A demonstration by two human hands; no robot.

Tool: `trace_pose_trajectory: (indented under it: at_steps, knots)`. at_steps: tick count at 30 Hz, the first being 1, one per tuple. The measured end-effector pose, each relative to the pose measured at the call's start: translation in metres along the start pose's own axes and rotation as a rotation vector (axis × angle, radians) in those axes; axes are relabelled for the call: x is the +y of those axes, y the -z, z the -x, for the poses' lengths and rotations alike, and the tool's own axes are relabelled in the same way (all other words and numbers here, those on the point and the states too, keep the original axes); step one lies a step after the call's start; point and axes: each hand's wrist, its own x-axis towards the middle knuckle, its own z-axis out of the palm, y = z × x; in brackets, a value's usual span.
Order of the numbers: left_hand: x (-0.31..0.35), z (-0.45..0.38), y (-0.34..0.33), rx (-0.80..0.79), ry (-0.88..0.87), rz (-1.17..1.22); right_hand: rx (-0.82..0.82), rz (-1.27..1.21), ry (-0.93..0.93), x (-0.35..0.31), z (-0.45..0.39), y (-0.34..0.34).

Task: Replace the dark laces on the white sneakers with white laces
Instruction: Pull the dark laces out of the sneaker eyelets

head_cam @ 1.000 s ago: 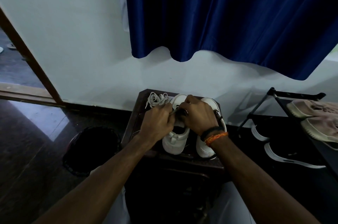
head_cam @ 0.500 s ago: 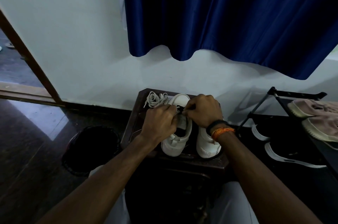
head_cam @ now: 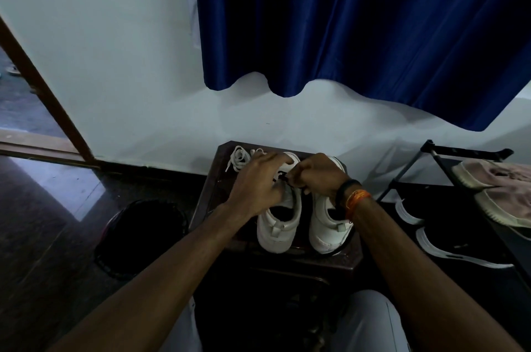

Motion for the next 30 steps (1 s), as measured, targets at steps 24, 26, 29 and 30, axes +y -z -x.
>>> trace_pose_trajectory:
  at_steps: [24, 26, 29, 30]
  knots:
    - [-0.015, -0.003, 0.021, -0.224, 0.134, 0.338, 0.602, 0.361, 0.087, 0.035, 0.023, -0.034]
    - [-0.002, -0.007, 0.024, -0.255, 0.067, 0.277, 0.605, 0.365, 0.099, 0.034, 0.024, -0.035]
    - [0.007, -0.014, 0.025, -0.261, -0.12, -0.015, 0.614, 0.377, 0.123, 0.033, 0.027, -0.035]
    - [0.008, -0.015, 0.024, -0.277, -0.176, -0.11, 0.618, 0.396, 0.133, 0.033, 0.028, -0.035]
